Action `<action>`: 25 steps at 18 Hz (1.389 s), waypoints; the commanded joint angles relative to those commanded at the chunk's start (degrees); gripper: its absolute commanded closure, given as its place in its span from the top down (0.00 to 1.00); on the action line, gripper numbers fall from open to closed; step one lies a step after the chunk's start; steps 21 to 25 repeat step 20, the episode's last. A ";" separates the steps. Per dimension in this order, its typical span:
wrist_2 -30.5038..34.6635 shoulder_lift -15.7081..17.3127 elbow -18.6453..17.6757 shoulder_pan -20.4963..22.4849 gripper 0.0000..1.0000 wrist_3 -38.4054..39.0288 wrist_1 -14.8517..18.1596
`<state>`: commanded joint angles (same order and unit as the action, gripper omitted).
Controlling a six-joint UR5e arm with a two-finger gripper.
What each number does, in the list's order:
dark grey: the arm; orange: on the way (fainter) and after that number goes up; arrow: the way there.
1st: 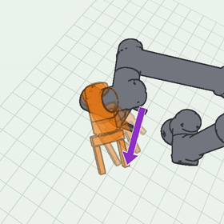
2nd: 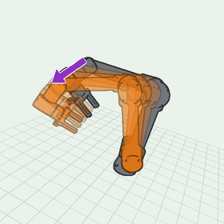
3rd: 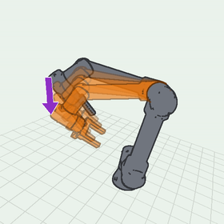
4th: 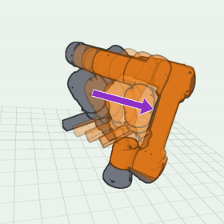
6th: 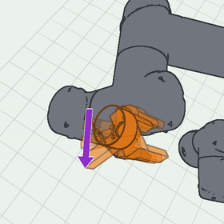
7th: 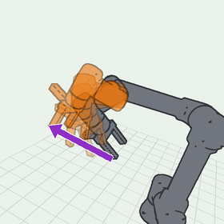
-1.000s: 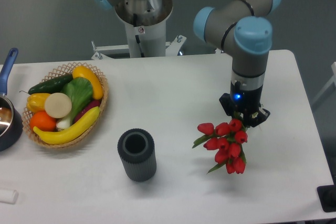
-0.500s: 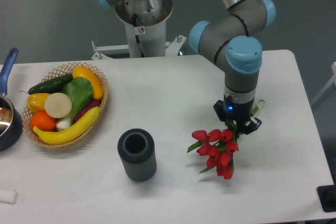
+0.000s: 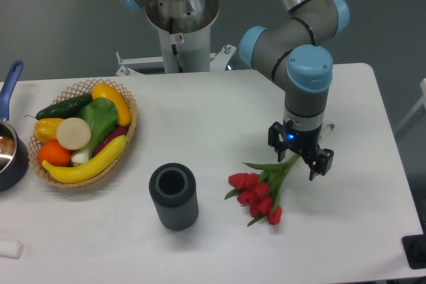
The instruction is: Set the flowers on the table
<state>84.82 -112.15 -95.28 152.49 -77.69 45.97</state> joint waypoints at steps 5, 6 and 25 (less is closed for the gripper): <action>0.09 1.58 5.88 2.02 1.00 -5.16 8.23; 0.09 1.67 7.20 2.37 1.00 -8.06 11.13; -4.66 5.54 10.03 10.46 1.00 -27.60 22.94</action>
